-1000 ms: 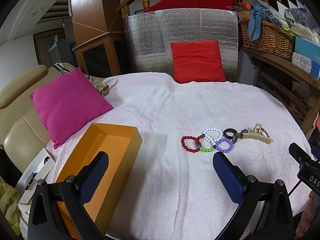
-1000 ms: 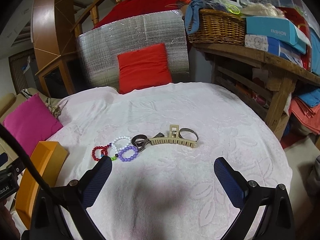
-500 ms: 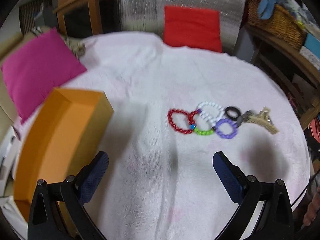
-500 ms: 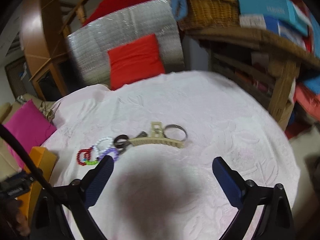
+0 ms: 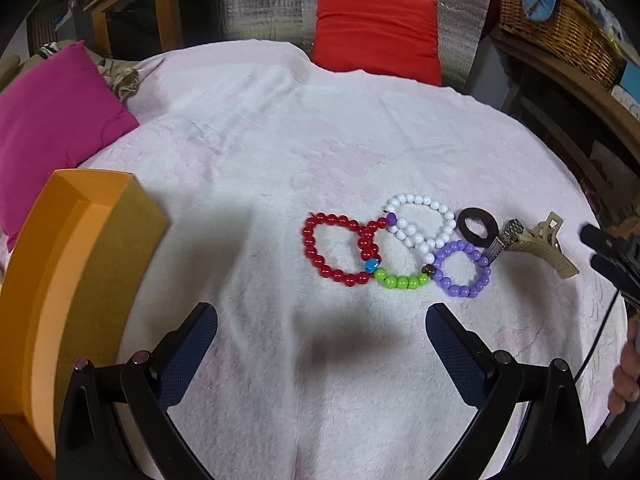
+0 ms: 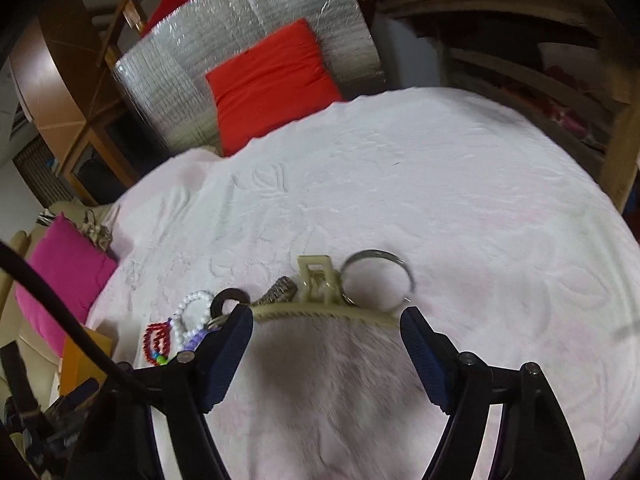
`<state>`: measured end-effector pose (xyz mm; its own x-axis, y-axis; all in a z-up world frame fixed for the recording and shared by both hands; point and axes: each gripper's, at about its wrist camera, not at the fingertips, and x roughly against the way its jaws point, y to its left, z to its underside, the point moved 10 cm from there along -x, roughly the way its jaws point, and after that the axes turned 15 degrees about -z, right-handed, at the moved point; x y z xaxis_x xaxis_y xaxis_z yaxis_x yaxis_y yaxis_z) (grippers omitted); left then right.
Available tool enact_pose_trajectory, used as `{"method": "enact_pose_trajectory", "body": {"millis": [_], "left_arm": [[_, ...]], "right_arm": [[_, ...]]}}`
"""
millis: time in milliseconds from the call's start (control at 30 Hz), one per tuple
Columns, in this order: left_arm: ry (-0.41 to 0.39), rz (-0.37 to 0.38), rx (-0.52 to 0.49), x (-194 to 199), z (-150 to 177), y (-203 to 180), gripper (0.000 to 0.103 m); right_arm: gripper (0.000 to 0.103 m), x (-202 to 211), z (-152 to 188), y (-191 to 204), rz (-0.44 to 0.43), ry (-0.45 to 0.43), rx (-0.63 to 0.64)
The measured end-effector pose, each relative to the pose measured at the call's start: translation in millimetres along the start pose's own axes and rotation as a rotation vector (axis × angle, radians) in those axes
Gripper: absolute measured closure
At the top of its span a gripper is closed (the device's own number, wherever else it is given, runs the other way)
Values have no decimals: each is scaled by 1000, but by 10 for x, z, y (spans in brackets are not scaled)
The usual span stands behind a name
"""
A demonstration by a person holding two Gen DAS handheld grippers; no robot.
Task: Organize jewelry
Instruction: 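Lower the right gripper onto the beige claw clip and close it, then grasp the multicolor bead bracelet with the left gripper while the right holds the clip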
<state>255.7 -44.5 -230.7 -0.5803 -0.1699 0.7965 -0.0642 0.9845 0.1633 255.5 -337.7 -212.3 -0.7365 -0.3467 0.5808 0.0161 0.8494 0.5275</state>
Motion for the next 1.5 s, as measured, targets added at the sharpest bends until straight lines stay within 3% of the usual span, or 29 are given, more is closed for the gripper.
{"method": "enact_pose_trajectory", "body": {"millis": [100,333,400,467,533,633,800,900,933,967,1033,1100,1167,1300,1433,1500], "left_arm": [[11,-36,-7,-96,-30,28,0],[76,-37,52,-293,-33,180,0],[82,-36,38,-308,6,162,0],[80,-36,8,-334,54,64,0],[81,-27,-6,-314,75,7,0],[83,-11,-12,-300,95,-49,0],[53,-1,3,-252,33,-112,0],[57,43,26,-282,-51,-151,0],[54,50,24,-298,-89,-164,0],[44,46,17,-315,-137,-171,0],[24,28,-6,-379,-255,-180,2],[42,51,-14,-447,-292,-217,27],[87,92,-30,-540,-252,-296,45],[81,94,-75,-581,-230,-392,61],[47,106,-136,-559,-246,-482,79],[39,118,-149,-554,-242,-492,83]], "right_arm": [[31,-221,-54,30,10,15,-4],[52,-571,-68,-32,76,54,-41],[58,-592,-63,-33,119,58,-12],[71,-592,-59,-43,137,60,-5],[72,-579,-51,-63,132,60,-8],[87,-510,-56,-114,136,51,-10],[87,-390,-45,-191,78,35,-65],[84,-274,-85,-209,32,3,-96],[72,-253,-88,-222,17,3,-118],[53,-232,-98,-245,2,0,-143],[36,-191,-147,-265,-10,-35,-169],[37,-209,-201,-191,-20,-44,-137],[37,-288,-222,-101,-11,-28,-87],[40,-510,-171,-37,55,23,-39],[67,-687,-73,-117,130,87,-36],[67,-701,-52,-113,151,93,-26]]}}
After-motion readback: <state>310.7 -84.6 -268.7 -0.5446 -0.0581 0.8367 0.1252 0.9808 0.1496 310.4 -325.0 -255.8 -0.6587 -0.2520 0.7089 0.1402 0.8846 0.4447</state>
